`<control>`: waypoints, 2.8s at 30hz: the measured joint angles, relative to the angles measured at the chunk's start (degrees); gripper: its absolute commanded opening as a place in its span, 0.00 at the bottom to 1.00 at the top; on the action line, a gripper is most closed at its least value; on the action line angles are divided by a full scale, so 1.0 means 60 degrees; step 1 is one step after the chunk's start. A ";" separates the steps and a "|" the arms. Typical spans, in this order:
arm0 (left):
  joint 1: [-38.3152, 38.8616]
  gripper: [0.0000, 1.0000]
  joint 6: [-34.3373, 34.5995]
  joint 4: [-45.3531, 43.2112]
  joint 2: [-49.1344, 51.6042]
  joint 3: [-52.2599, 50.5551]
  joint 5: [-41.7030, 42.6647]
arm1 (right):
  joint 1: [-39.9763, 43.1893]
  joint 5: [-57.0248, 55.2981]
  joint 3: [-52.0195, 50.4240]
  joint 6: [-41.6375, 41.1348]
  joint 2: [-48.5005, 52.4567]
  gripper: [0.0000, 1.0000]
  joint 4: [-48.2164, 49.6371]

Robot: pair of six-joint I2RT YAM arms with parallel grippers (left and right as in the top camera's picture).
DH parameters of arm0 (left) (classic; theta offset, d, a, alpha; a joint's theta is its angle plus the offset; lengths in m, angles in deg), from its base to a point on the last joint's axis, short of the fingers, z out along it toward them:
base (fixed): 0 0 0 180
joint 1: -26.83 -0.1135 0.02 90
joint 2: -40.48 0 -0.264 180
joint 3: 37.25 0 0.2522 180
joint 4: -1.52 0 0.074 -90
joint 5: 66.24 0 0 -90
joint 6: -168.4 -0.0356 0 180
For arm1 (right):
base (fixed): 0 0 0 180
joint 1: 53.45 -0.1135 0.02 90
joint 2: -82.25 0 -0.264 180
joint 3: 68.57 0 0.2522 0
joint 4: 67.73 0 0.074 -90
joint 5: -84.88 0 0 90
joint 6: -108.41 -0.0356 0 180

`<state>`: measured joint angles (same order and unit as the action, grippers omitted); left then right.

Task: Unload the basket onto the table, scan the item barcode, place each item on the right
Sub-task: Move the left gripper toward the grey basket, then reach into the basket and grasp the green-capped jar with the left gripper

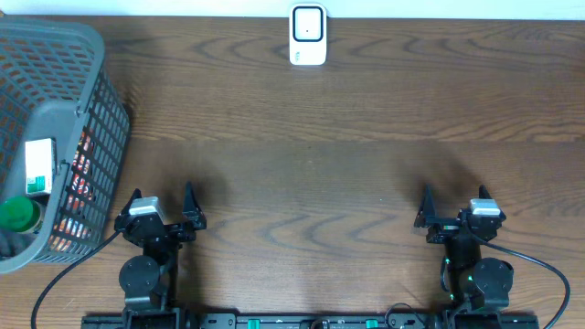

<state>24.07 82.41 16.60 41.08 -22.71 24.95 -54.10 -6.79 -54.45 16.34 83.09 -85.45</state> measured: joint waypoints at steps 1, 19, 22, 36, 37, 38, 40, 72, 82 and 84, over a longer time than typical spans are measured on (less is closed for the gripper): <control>0.0000 0.98 0.0000 0.0000 0.0000 0.0000 0.0000 | 0.0000 0.0000 0.0000 0.0000 0.0000 0.99 0.0000; 0.0000 0.98 0.0000 0.0000 0.0000 0.0000 0.0000 | 0.0000 0.0000 0.0000 0.0000 0.0000 0.99 -0.0004; 0.0000 0.98 0.0000 0.0000 0.0000 0.0000 0.0000 | 0.0000 0.0000 0.0000 -0.0004 0.0000 0.99 0.0000; 0.0000 0.98 0.0015 -0.0080 0.0000 0.0000 0.0040 | 0.0000 0.0000 0.0000 -0.0004 0.0000 0.99 0.0000; 0.0000 0.98 0.0040 -0.0080 0.0000 0.0000 0.0160 | 0.0000 0.0000 0.0000 0.0000 0.0000 0.99 0.0000; -0.0004 0.98 0.0055 -0.0076 0.0000 0.0000 0.0310 | 0.0000 0.0000 0.0000 -0.0004 0.0000 0.99 0.0000; -0.0004 0.98 0.0076 -0.0084 0.0000 0.0000 0.0619 | 0.0000 0.0000 0.0000 0.0000 0.0000 0.99 0.0000; -0.3574 0.98 -0.0889 0.7522 1.1111 1.6214 0.0663 | 0.0055 0.0073 0.0000 0.0000 -0.0004 0.99 -0.0007; -0.6845 0.98 0.1060 0.9788 1.5562 1.7617 0.2102 | 0.0055 0.0073 0.0000 0.0000 0.0000 0.99 -0.0007; -0.7045 0.98 0.0962 1.0247 1.6134 1.7617 0.2044 | 0.0055 0.0073 0.0000 0.0000 0.0000 0.99 -0.0011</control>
<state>-18.20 88.18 78.09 137.89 82.99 37.21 -53.77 -6.35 -54.45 16.34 83.09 -85.52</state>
